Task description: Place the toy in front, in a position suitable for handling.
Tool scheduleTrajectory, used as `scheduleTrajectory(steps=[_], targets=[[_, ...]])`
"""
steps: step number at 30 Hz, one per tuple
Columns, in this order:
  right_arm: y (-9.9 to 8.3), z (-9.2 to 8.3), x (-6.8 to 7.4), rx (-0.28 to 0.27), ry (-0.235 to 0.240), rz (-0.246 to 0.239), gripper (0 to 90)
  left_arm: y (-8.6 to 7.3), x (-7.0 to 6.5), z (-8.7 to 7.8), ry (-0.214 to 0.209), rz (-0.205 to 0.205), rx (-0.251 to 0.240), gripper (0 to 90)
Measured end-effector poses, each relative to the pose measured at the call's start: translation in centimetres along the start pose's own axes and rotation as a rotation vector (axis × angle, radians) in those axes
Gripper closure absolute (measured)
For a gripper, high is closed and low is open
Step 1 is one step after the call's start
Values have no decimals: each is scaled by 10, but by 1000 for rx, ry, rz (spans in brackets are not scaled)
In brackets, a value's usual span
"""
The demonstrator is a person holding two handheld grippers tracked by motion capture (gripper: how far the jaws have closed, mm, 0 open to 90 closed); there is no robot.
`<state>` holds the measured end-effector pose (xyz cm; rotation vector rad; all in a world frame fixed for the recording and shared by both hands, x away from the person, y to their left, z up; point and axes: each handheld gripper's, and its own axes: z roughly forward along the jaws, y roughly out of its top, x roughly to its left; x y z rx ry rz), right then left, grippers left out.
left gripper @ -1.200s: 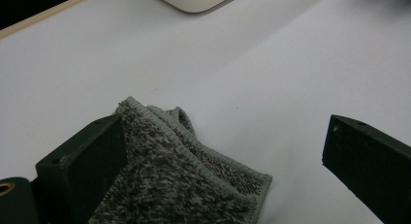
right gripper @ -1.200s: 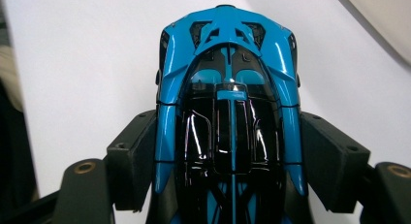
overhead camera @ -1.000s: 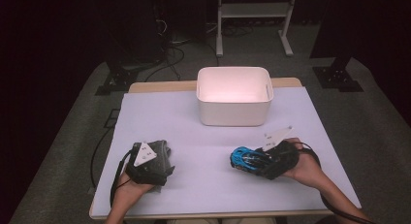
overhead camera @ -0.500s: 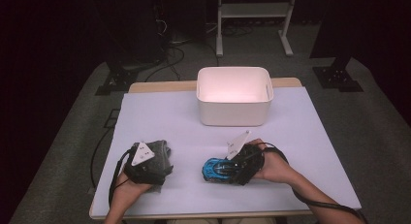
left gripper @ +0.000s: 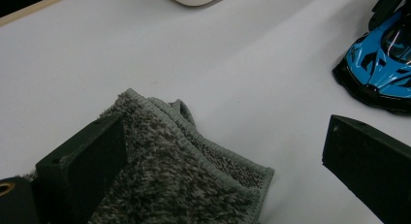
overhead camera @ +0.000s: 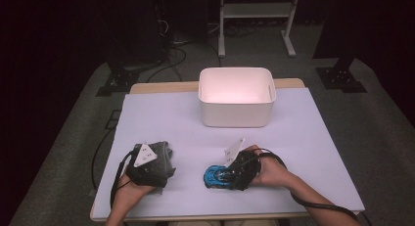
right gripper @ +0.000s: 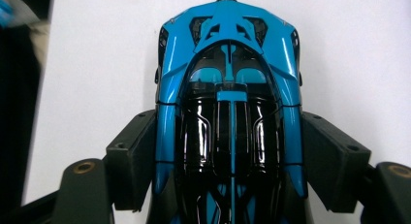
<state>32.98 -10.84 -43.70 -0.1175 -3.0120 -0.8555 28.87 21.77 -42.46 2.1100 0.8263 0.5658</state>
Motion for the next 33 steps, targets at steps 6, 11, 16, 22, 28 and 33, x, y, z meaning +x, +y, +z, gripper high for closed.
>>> scheduleTrajectory(steps=[6, 11, 16, 22, 28, 33], targets=[[-3, 0, 0, -16, -3, 3, 256, 0, -1, 1, -5, -4, 0, 13], [-8, -1, -2, -59, 15, 38, 234, 0, 0, 0, -11, -2, 2, 13], [-19, -9, -2, -110, 16, 85, 228, 0, 4, -2, -29, 10, 3, 35], [-40, -21, 3, -170, -10, 129, 211, 0, 17, -10, -50, 39, 19, 111], [-52, -37, 4, -205, -32, 151, 181, -6, 35, -3, -79, 40, 114, 228], [-61, -37, 6, -210, -50, 171, 174, -18, 48, 8, -113, -9, 194, 270]])
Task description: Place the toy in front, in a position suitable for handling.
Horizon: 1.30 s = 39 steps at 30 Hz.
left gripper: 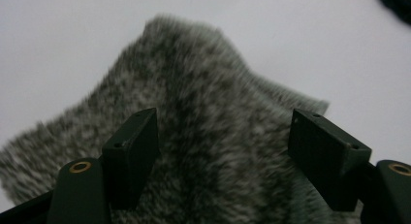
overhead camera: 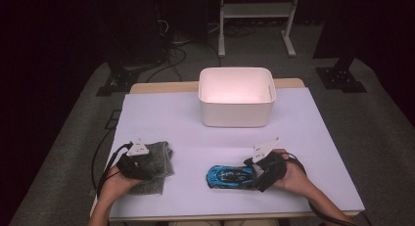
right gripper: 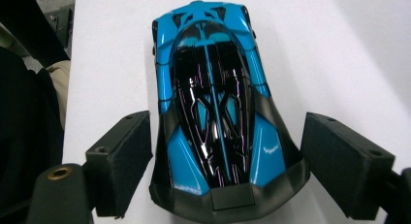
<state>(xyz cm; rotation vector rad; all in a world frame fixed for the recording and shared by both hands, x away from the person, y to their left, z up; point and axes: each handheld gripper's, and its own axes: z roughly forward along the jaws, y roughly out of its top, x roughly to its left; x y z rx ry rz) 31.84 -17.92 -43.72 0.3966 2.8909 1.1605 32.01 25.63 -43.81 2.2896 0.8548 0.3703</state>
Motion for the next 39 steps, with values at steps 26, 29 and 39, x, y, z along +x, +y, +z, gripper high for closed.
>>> scheduleTrajectory(steps=[26, 29, 39], targets=[[-16, 13, -2, -22, 7, 3, 193, 50, -39, 1, -174, 157, -102, 778], [-16, 14, 0, -24, 0, 1, 192, 69, -59, 16, -246, 211, -100, 777], [-14, 15, 4, -3, -37, -35, 202, 92, -101, 63, -406, 297, -55, 777]])
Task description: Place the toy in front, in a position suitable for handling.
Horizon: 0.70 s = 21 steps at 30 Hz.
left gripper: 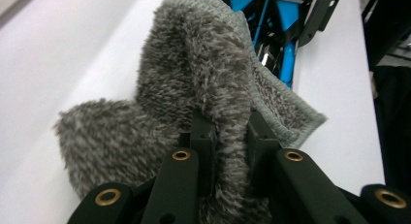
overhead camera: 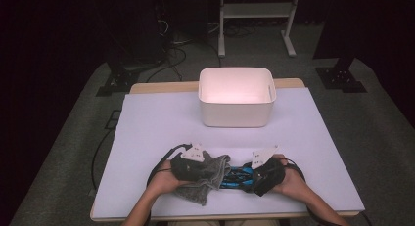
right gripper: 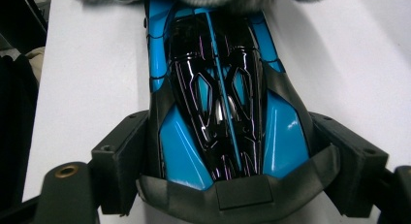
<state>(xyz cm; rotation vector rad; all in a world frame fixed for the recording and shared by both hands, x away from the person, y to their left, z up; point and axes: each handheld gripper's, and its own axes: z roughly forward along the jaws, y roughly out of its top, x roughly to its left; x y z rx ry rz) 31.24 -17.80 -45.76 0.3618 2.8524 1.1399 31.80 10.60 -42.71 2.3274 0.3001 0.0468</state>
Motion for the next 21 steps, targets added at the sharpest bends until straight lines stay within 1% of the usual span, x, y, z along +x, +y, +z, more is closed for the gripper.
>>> scheduleTrajectory(steps=[1, 4, 5, 9, 12, 15, 18, 21], targets=[[0, 0, 0, 0, 1, 1, 202, 1, 0, 1, -9, -7, -8, 777], [0, 0, 0, 1, 2, 5, 202, 6, 0, 4, -31, -9, -24, 777], [0, 0, -1, 4, 3, -1, 202, 9, -1, 5, -36, 0, -26, 777], [1, 0, -1, 4, 6, 1, 202, 25, -5, 14, -59, 38, -12, 777], [1, 0, -1, 3, 9, 1, 202, 41, -7, 26, -82, 73, 3, 777], [0, 0, -1, 2, 9, 1, 202, 55, -9, 35, -100, 100, 12, 777], [0, 0, -1, 3, 11, 6, 202, 64, -12, 44, -109, 129, 28, 775], [-1, 0, -2, -5, 14, 9, 202, 65, -11, 46, -111, 133, 30, 774]])
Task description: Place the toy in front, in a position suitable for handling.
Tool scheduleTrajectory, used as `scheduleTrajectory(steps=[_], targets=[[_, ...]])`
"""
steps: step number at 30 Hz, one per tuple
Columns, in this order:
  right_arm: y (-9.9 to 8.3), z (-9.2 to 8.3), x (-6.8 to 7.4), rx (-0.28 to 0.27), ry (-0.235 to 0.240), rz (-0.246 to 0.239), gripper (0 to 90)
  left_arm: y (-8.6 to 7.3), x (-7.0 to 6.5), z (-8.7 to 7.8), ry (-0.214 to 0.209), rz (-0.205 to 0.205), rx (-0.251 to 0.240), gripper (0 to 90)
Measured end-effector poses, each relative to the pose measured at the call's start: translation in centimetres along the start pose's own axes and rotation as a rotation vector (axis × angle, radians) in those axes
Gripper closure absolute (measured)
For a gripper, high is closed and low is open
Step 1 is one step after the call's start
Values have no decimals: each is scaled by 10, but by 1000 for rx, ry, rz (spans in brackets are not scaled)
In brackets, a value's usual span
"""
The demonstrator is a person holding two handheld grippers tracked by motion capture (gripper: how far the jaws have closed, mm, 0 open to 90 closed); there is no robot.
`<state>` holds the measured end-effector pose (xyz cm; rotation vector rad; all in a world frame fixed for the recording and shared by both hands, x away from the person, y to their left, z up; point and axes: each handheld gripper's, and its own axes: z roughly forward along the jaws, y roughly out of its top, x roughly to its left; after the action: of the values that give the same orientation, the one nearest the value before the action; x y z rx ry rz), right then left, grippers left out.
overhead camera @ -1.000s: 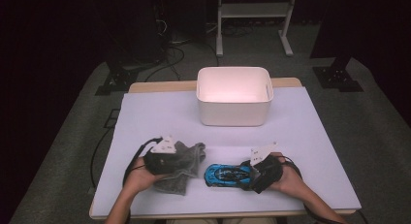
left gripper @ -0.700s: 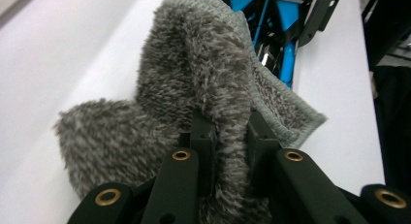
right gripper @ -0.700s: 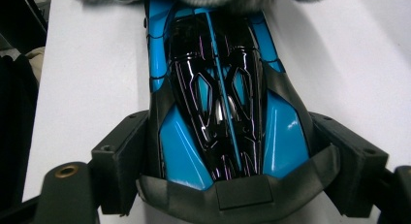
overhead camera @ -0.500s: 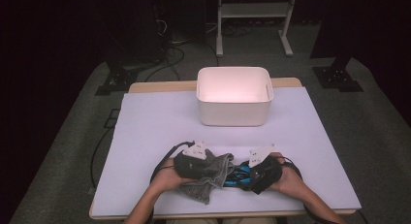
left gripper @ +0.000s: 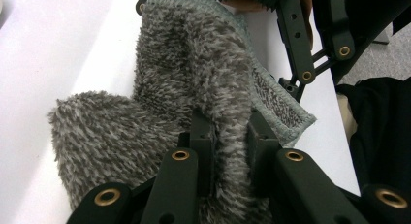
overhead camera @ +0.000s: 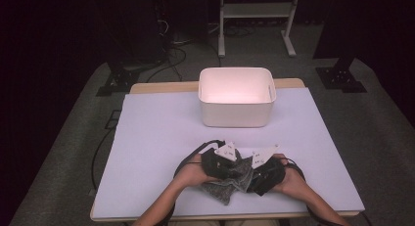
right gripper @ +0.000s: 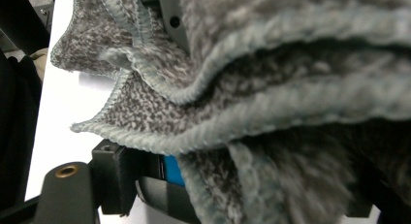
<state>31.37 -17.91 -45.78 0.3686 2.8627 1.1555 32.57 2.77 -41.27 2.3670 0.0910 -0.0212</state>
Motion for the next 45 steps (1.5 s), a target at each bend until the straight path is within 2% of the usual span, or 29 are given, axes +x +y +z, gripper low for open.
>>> scheduleTrajectory(steps=[5, 13, 17, 20, 23, 27, 30, 35, 41, 45], targets=[[-1, 0, -1, -7, 9, 8, 198, -11, 1, -11, 24, -18, 1, 773], [0, 0, 0, -6, -3, 4, 211, -51, -1, -42, 90, -95, 11, 771], [-1, 0, 0, -7, -6, 4, 211, -70, -1, -53, 128, -124, 38, 771], [-1, 0, 0, -9, -6, 7, 211, -85, -1, -58, 136, -158, 32, 771], [-1, 0, 0, -10, -6, -3, 211, -91, -3, -60, 128, -167, 20, 771], [-1, 0, 0, -8, -8, 0, 211, -88, -8, -58, 108, -155, 8, 771], [0, 0, 0, -7, -11, 2, 211, -78, -12, -54, 86, -124, 14, 771], [0, 0, 0, -5, -10, 2, 211, -58, -16, -46, 53, -66, 13, 771], [0, 0, 0, -5, -10, -1, 212, -31, -19, -25, 19, 8, 31, 771], [0, 0, 0, -5, -9, -4, 213, -29, -18, -24, 19, 12, 25, 771]])
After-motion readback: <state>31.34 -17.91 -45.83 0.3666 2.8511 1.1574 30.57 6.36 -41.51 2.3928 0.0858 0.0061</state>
